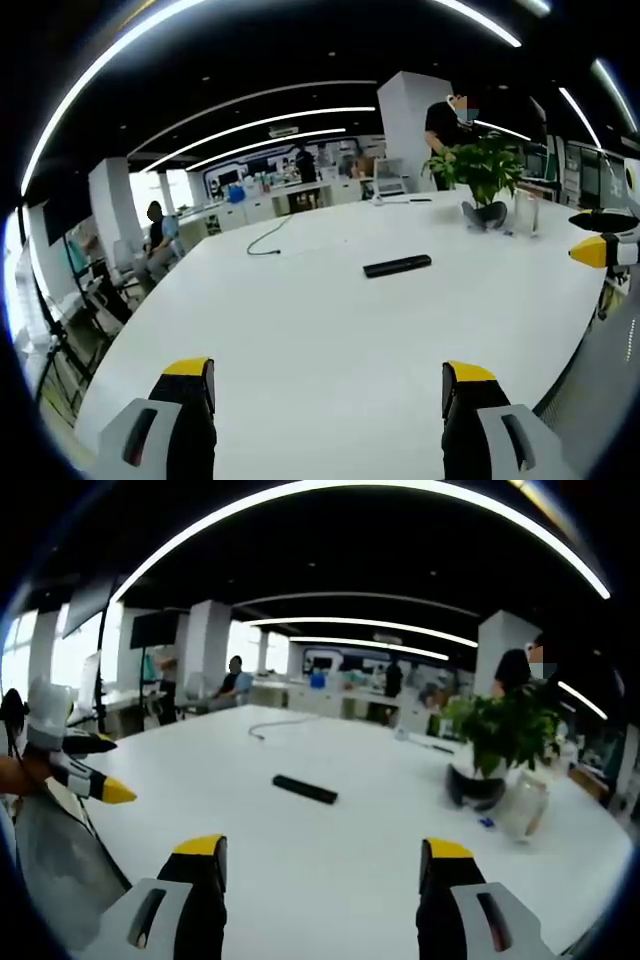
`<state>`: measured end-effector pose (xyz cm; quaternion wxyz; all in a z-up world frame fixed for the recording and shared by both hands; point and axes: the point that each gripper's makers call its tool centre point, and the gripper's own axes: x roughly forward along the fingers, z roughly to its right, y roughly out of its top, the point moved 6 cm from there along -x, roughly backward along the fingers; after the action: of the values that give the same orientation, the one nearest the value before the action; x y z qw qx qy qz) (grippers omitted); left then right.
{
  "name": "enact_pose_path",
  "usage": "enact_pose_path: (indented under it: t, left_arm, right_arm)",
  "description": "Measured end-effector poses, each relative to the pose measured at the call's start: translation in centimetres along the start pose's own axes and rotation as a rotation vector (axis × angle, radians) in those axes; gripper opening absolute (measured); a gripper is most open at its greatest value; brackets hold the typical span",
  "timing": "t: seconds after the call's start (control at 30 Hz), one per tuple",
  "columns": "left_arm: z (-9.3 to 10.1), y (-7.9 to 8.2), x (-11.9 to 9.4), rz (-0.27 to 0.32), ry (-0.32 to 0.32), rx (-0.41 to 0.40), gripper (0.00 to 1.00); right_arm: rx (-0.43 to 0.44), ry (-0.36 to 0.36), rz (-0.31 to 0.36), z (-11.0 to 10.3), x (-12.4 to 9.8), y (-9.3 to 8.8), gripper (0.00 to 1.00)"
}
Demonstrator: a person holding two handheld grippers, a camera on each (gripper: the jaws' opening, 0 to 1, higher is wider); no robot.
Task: Press the specified remote control buttons in sequence, fully releasing each button before pressing the next.
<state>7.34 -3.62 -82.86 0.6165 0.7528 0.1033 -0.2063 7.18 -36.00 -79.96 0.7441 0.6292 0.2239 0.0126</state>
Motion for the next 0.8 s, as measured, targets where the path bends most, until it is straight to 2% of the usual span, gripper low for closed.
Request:
enact_pose_path:
  t: [0.5, 0.8]
  left_arm:
    - [0.08, -0.08, 0.23, -0.017, -0.007, 0.011, 0.97]
    - [-0.06, 0.55, -0.11, 0.018, 0.004, 0.016, 0.91]
  right_arm:
    - [-0.002, 0.004, 0.003, 0.02, 0.08, 0.13, 0.77]
    - [0.001, 0.008, 0.008, -0.03, 0.04, 0.22, 0.77]
